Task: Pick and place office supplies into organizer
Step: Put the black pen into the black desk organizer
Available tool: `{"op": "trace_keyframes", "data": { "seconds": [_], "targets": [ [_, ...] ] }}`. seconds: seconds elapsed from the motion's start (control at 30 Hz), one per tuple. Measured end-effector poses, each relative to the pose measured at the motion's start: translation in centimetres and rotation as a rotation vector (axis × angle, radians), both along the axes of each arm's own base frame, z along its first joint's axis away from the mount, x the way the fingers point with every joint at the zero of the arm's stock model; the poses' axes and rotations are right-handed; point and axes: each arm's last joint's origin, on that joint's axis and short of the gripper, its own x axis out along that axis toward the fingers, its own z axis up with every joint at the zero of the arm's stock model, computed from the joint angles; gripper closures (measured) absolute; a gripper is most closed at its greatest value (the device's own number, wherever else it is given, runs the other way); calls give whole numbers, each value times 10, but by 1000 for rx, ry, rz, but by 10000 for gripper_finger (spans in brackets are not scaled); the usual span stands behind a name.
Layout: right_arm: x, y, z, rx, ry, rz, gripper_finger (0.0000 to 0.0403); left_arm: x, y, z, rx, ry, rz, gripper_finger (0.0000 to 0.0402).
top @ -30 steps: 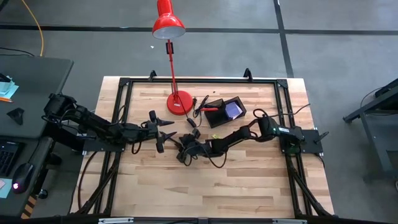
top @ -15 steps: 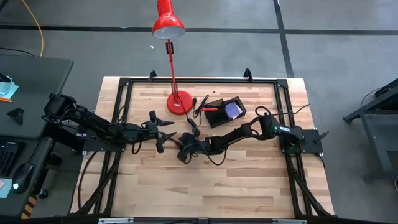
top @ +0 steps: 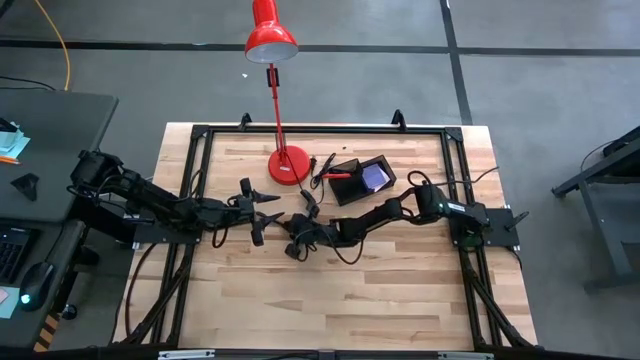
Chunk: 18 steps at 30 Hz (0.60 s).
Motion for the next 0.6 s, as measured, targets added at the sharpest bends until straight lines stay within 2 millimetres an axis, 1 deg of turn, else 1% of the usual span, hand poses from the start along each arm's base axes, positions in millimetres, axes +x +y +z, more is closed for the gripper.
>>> {"op": "trace_keyframes", "data": {
  "seconds": [0.13, 0.37, 0.5, 0.6],
  "targets": [
    [1, 0, 1, -17, -5, 37, 393, 0, 1, -2, 3, 18, 19, 190],
    [1, -3, 2, -21, -3, 36, 380, -1, 2, -3, -24, 17, 84, 190],
    [1, -4, 5, -37, 6, 39, 389, -1, 2, -5, -54, 20, 80, 190],
    [0, -4, 11, -56, 25, 46, 392, -2, 2, -7, -52, 46, 75, 190]
  ]
}}
